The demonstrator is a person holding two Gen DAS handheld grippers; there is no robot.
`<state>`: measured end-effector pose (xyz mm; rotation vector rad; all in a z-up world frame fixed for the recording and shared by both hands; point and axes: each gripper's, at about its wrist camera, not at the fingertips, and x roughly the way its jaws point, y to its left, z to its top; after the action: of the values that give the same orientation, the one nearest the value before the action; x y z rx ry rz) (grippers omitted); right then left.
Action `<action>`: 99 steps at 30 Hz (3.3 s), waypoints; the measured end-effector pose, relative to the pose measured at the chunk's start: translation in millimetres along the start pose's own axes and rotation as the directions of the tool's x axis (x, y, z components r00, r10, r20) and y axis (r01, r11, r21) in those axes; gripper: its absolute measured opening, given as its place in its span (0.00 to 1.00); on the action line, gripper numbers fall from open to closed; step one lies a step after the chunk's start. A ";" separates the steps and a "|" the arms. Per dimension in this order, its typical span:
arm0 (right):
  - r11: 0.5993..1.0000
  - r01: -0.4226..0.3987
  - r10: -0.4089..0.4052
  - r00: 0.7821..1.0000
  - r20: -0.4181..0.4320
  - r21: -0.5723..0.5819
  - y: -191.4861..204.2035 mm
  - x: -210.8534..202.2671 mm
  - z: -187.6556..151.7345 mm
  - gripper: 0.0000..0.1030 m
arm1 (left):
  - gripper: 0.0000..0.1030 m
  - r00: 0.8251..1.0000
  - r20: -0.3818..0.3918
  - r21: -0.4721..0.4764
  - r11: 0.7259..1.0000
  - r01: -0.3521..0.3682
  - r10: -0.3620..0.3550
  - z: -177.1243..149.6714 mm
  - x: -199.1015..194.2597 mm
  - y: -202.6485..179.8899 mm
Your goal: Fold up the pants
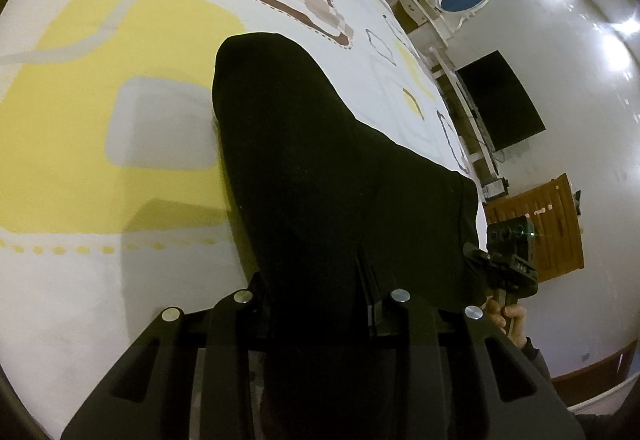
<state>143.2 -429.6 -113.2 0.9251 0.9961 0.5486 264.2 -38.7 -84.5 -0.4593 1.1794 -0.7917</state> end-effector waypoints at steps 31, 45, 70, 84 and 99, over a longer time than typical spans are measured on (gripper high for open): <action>1.000 -0.006 0.006 1.000 -0.025 -0.004 16.4 45.9 28.6 0.28 | 0.29 0.998 0.055 -0.035 0.999 -0.006 0.008 25.2 -43.3 47.8; 0.999 -0.046 0.046 0.999 -0.022 0.014 19.4 78.9 63.0 0.28 | 0.29 0.997 0.074 -0.051 0.999 -0.017 0.021 54.1 -47.9 70.6; 0.991 -0.110 0.111 0.994 -0.003 0.077 7.9 94.5 82.0 0.38 | 0.50 0.993 0.119 -0.034 0.999 -0.022 0.026 45.0 -60.9 82.3; 0.990 0.100 -0.110 0.988 0.112 0.096 12.2 42.9 33.0 0.59 | 0.79 0.913 0.273 -0.078 0.953 -0.294 0.304 -13.9 -118.7 62.2; 0.705 0.688 -0.622 0.717 0.316 -0.173 118.4 53.0 -127.3 0.76 | 0.81 0.763 0.348 0.056 0.800 -0.598 0.545 -152.5 -116.3 -38.4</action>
<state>56.1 -277.3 -65.9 0.3107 0.9256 -0.0460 90.3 35.9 -35.2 -0.0591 0.8674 -0.2550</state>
